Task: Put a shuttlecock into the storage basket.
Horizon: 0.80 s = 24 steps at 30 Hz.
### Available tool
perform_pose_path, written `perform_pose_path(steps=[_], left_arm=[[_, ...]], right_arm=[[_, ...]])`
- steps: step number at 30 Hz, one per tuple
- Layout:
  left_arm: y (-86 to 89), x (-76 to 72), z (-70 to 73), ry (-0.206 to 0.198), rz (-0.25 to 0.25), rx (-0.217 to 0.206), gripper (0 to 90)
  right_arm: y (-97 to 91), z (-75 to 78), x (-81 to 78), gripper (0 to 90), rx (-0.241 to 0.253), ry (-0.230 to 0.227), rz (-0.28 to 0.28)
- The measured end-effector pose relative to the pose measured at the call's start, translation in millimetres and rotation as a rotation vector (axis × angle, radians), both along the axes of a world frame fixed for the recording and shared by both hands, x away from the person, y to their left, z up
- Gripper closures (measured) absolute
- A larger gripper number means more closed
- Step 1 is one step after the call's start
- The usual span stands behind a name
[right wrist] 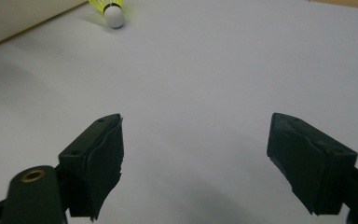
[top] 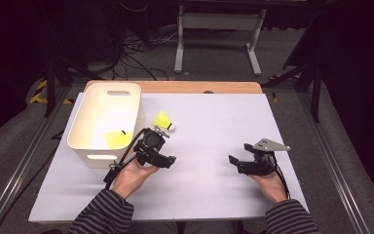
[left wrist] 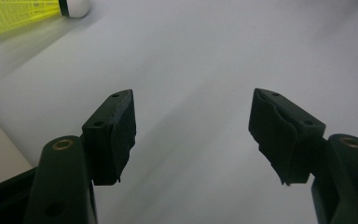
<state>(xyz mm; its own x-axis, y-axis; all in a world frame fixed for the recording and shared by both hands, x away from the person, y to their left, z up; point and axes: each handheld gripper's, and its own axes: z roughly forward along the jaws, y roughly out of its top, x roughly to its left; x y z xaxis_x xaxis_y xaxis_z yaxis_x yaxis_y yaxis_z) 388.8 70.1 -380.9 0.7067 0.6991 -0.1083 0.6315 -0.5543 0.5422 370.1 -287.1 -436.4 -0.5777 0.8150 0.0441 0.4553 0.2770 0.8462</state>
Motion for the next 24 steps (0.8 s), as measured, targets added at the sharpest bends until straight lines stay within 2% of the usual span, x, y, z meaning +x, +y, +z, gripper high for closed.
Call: perform_pose_path(steps=[4, 7, 12, 19, 24], left_arm=[[1.4, 0.4, -3.5, 0.006, -0.004, -0.001, 32.7], [1.1, 0.0, -5.0, 0.004, -0.015, 0.014, 32.5], [1.6, -1.5, -4.5, 0.008, -0.020, 0.002, 32.2], [1.2, -4.0, -8.4, 0.004, -0.028, 0.018, 32.2], [1.6, -5.5, -12.7, 0.011, -0.029, 0.024, 32.2]], right_arm=[[9.1, 1.6, 8.7, 19.9, -0.016, 0.005, 0.008], [15.6, 4.0, 12.8, 20.9, -0.014, 0.004, 0.017], [23.0, 4.3, 18.6, 21.5, -0.006, 0.011, 0.018], [36.5, 7.9, 29.7, 22.0, -0.014, 0.008, 0.031], [47.5, 5.9, 40.0, 22.1, -0.033, 0.054, 0.048]])
